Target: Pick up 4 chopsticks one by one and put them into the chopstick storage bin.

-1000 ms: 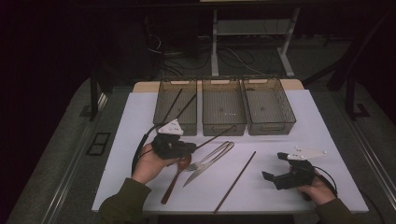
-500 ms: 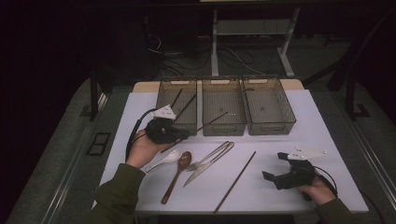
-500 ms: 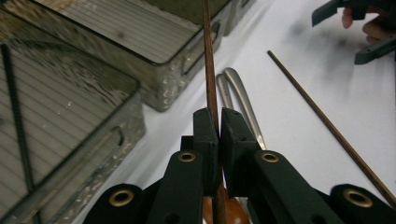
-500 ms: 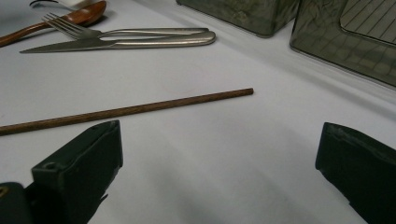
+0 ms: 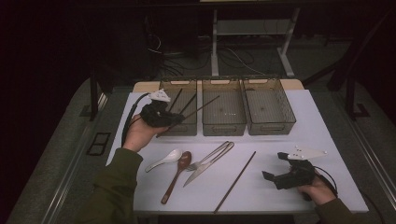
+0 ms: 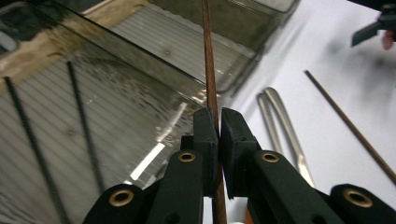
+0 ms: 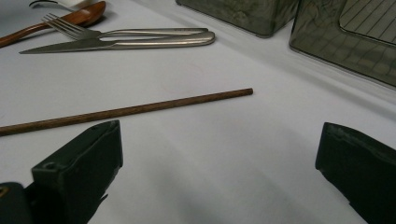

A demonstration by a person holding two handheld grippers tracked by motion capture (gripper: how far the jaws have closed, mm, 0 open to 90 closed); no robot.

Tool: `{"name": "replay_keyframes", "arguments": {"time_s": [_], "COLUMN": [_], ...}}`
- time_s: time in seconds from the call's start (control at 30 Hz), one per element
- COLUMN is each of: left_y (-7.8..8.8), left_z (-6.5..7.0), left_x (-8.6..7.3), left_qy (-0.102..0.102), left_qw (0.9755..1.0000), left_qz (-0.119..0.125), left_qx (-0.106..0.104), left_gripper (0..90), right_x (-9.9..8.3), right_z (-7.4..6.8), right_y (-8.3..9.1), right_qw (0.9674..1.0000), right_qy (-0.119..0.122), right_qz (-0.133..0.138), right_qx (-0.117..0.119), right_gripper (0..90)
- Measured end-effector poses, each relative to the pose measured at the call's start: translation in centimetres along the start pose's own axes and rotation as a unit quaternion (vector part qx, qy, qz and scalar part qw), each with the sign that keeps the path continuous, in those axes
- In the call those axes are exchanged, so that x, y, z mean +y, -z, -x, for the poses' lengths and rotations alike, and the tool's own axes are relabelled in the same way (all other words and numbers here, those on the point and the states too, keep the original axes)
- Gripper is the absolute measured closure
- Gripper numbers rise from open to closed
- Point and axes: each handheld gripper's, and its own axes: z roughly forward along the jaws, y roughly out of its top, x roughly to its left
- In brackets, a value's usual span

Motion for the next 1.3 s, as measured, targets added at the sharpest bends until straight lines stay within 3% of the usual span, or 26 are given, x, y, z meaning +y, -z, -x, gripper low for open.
{"name": "replay_keyframes", "arguments": {"time_s": [0.37,0.73,1.3], "left_y": [-0.8,-2.2,-3.8], "left_z": [-2.6,-5.4,-7.9], "left_x": [0.7,0.7,-0.3], "left_qy": [0.003,0.030,0.076], "left_qw": [0.9995,0.9977,0.9913], "left_qz": [-0.008,-0.012,-0.024], "left_qx": [0.031,0.060,0.105], "left_gripper": [84.5,84.6,84.5], "right_x": [0.0,0.0,-0.1], "right_z": [0.1,0.1,0.3], "right_y": [0.0,0.0,0.2], "right_qw": [1.0000,1.0000,1.0000], "right_qy": [0.000,-0.001,-0.004], "right_qz": [0.000,0.000,0.002], "right_qx": [0.000,0.000,-0.001], "right_gripper": [0.4,0.4,0.4]}}
